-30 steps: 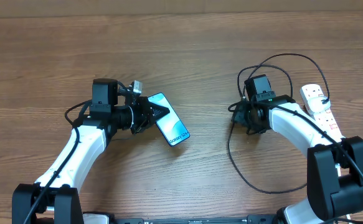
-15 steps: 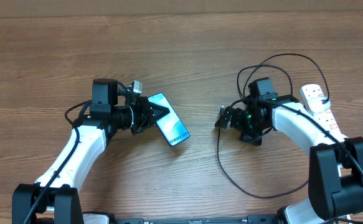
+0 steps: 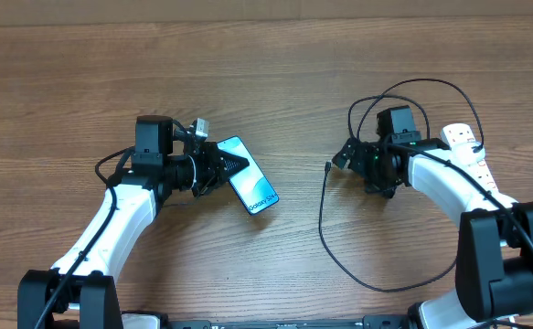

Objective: Plug charger to phone and switch on socket

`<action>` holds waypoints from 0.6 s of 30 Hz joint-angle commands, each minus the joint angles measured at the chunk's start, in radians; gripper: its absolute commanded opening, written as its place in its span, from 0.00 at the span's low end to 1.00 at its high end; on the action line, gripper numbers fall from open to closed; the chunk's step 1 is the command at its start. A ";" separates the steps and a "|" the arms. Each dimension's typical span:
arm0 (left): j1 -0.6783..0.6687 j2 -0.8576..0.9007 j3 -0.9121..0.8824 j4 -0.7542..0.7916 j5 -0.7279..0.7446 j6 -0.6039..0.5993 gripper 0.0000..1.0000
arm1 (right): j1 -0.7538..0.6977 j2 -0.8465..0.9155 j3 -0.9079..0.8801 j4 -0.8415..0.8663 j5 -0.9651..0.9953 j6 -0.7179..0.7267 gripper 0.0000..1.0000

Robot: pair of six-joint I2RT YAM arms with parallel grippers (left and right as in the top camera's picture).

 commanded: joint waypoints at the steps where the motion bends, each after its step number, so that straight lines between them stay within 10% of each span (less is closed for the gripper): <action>1: 0.005 -0.002 0.010 0.005 0.026 0.017 0.04 | 0.066 0.003 -0.002 0.014 0.032 -0.052 0.95; 18: 0.005 -0.002 0.010 0.005 0.031 -0.002 0.04 | 0.243 0.070 0.000 0.100 0.306 -0.038 0.56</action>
